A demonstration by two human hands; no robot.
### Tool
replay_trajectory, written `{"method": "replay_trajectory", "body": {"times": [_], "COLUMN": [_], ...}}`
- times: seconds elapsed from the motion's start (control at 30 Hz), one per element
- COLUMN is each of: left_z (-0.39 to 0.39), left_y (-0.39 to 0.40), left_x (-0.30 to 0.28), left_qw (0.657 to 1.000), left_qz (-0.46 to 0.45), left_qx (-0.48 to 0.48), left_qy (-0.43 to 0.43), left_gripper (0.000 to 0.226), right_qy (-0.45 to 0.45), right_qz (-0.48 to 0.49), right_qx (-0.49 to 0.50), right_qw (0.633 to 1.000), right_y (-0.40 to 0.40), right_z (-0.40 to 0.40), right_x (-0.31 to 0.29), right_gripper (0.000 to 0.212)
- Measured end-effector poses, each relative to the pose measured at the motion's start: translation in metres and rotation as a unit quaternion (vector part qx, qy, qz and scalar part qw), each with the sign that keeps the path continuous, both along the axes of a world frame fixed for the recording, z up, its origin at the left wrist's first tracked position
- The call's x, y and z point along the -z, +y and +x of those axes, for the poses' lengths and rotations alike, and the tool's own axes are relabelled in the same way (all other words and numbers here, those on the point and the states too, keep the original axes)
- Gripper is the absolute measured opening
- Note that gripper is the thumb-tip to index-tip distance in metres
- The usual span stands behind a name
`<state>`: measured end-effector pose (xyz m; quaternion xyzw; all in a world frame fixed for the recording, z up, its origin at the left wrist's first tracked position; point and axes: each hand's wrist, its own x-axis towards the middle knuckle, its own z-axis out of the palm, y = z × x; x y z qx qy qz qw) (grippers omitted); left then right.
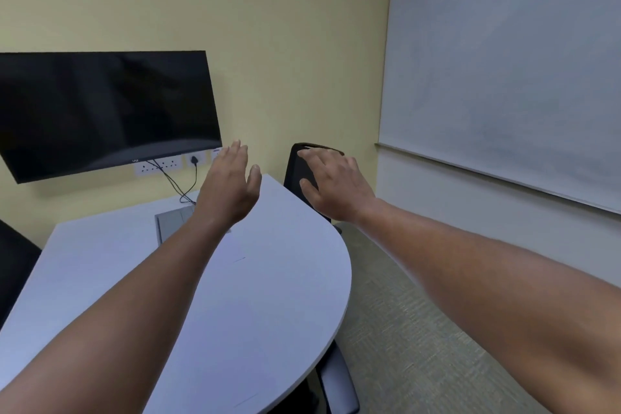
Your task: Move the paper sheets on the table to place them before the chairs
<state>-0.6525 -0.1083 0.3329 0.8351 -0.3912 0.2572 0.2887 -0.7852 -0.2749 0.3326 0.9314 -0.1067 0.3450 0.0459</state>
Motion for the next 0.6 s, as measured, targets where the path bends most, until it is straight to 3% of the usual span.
{"method": "replay_trajectory", "body": {"times": [0.4, 0.6], "left_z": [0.03, 0.02], "left_y": [-0.049, -0.096], "left_x": [0.013, 0.011], "left_qw": [0.996, 0.989], "left_qz": [0.034, 0.023], "left_qx": [-0.074, -0.137], "left_qy": [0.025, 0.039], "left_gripper": [0.058, 0.059], "right_qy": [-0.017, -0.029], "right_qz": [0.033, 0.026], "right_qx": [-0.085, -0.147], "right_qw": [0.996, 0.988], "right_y": [-0.053, -0.123], "right_z": [0.067, 0.08], "right_x": [-0.005, -0.005], "right_gripper": [0.054, 0.057]}}
